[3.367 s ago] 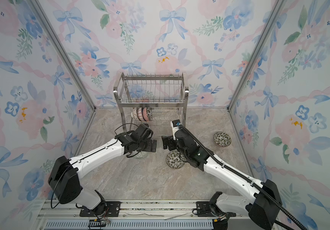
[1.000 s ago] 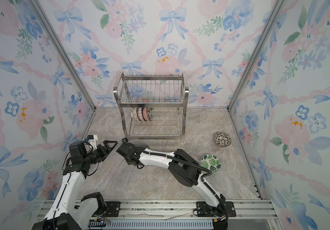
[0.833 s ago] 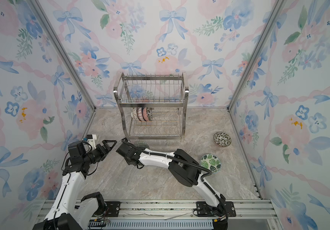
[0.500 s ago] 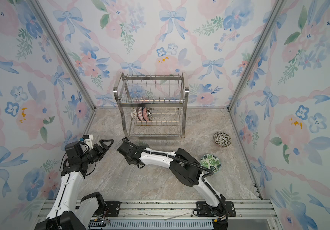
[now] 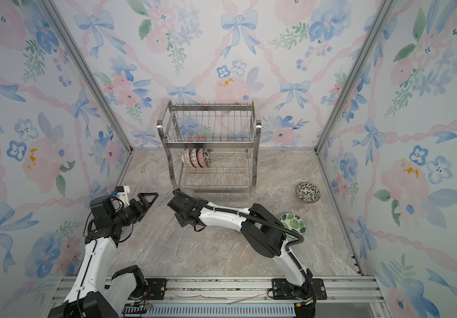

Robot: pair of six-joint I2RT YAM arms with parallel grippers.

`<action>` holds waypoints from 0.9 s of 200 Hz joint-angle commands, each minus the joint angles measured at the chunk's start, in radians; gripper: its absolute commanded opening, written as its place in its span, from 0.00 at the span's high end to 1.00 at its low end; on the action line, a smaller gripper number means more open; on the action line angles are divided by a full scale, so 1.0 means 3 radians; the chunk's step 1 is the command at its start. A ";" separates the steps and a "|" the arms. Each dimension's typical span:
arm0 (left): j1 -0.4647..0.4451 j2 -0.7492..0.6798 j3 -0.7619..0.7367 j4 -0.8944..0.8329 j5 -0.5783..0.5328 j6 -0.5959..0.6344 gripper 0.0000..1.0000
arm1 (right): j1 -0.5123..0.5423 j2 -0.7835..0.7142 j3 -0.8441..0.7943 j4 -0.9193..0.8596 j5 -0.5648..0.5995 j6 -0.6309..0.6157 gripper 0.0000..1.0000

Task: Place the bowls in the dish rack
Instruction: 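Grasp the green geometric bowl rim with the right gripper and lift it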

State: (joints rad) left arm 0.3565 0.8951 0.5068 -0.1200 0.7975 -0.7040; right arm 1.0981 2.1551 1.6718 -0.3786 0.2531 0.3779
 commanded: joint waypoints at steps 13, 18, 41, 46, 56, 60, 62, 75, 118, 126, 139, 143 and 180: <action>0.0014 0.0015 -0.0045 0.0058 0.0073 -0.0031 0.02 | -0.0064 -0.0390 -0.0175 0.0367 -0.0158 -0.0056 1.00; 0.0015 0.0020 -0.0045 0.0062 0.0077 -0.0031 0.02 | -0.0071 -0.0427 -0.0219 0.0423 -0.0192 -0.0063 1.00; 0.0013 0.0059 -0.0053 0.0085 0.0116 -0.0041 0.02 | -0.0140 -0.0620 -0.0402 0.0642 -0.0287 -0.0106 1.00; 0.0010 0.0062 -0.0056 0.0105 0.0139 -0.0049 0.02 | -0.0163 -0.0665 -0.0445 0.0689 -0.0310 -0.0111 1.00; -0.0001 0.0079 -0.0068 0.0122 0.0166 -0.0056 0.02 | -0.0224 -0.0758 -0.0529 0.0841 -0.0372 -0.0128 1.00; -0.0006 0.0084 -0.0067 0.0130 0.0172 -0.0057 0.02 | -0.0254 -0.0798 -0.0555 0.0896 -0.0394 -0.0138 1.00; -0.0010 0.0082 -0.0068 0.0129 0.0174 -0.0063 0.02 | -0.0271 -0.0818 -0.0570 0.0921 -0.0404 -0.0138 1.00; -0.0033 0.0085 -0.0068 0.0160 0.0232 -0.0062 0.02 | -0.0397 -0.0938 -0.0662 0.1126 -0.0482 -0.0110 1.00; -0.0311 0.0094 -0.0080 0.0191 0.0242 -0.0069 0.02 | -0.0848 -0.1050 -0.0773 0.1645 -0.0722 0.0060 1.00; -0.0362 0.0079 -0.0082 0.0192 0.0224 -0.0072 0.02 | -0.0917 -0.1022 -0.0756 0.1699 -0.0747 0.0083 1.00; -0.0454 0.0070 -0.0074 0.0192 0.0169 -0.0058 0.02 | -0.1020 -0.0963 -0.0730 0.1786 -0.0774 0.0128 1.00; -0.0483 0.0077 -0.0069 0.0193 0.0152 -0.0052 0.02 | -0.1043 -0.0944 -0.0719 0.1799 -0.0784 0.0141 1.00; -0.0731 0.0267 0.0093 0.0161 0.0095 0.0066 0.02 | -0.1221 -0.0796 -0.0725 0.2130 -0.0868 0.0109 1.00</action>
State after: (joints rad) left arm 0.1638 0.9413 0.4973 -0.0753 0.8345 -0.7174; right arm 0.7498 1.8874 1.4487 0.1192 0.0319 0.4088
